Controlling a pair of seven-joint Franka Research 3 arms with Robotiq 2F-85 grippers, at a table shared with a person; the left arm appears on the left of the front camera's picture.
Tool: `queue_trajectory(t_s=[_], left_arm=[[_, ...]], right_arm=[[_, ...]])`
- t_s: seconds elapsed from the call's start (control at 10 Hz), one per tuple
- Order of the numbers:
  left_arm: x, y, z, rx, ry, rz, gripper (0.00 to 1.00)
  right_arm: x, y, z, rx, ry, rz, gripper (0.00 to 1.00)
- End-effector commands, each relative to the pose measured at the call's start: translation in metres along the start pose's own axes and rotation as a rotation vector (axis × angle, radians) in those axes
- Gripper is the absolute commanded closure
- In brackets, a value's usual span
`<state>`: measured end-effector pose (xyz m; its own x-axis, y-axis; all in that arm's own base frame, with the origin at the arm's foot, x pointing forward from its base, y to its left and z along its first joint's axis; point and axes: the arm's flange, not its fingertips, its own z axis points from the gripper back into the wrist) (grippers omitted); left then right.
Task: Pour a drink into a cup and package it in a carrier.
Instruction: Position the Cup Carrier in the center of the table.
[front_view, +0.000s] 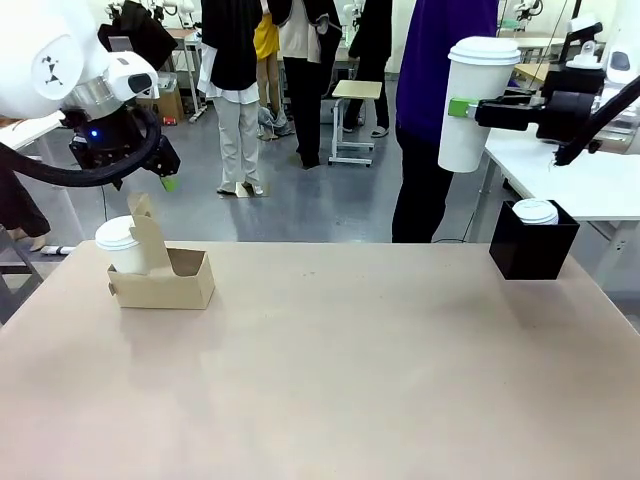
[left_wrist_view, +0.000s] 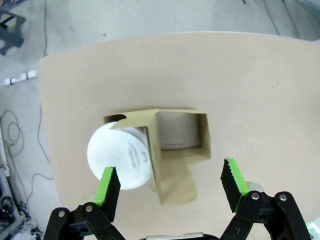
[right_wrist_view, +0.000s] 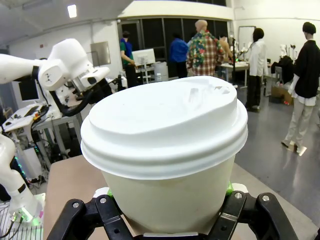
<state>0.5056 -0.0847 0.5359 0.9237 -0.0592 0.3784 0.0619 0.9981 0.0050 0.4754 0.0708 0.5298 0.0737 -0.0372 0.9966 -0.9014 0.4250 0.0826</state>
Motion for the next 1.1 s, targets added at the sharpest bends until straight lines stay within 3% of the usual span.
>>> queue_trajectory(t_s=[0.0, 0.3, 0.4, 0.5, 0.6, 0.8, 0.9, 1.0], left_arm=[[0.004, 0.001, -0.004, 0.042, -0.003, 0.042, 0.0], [0.002, 0.004, -0.02, 0.063, 0.032, 0.059, 0.0], [0.001, 0.004, -0.023, 0.064, 0.039, 0.075, 0.43], [0.001, 0.005, -0.026, 0.076, 0.045, 0.081, 0.56], [0.0, 0.005, -0.029, 0.08, 0.046, 0.085, 1.0], [-0.001, 0.005, -0.033, 0.066, 0.049, 0.09, 1.0], [-0.001, 0.005, -0.033, 0.069, 0.048, 0.096, 0.83], [0.0, 0.004, -0.035, 0.073, 0.057, 0.103, 0.93]], right_arm=[[0.004, 0.0, -0.001, 0.004, -0.007, 0.017, 0.2], [0.004, 0.0, -0.001, 0.004, -0.007, 0.017, 0.2], [0.004, 0.0, -0.001, 0.004, -0.007, 0.017, 0.2], [0.004, 0.0, -0.001, 0.004, -0.007, 0.017, 0.2], [0.004, 0.0, -0.001, 0.004, -0.007, 0.017, 0.2], [0.004, 0.0, -0.001, 0.004, -0.007, 0.017, 0.2], [0.004, 0.0, -0.001, 0.004, -0.007, 0.017, 0.2], [0.004, 0.0, -0.001, 0.004, -0.007, 0.017, 0.2]])
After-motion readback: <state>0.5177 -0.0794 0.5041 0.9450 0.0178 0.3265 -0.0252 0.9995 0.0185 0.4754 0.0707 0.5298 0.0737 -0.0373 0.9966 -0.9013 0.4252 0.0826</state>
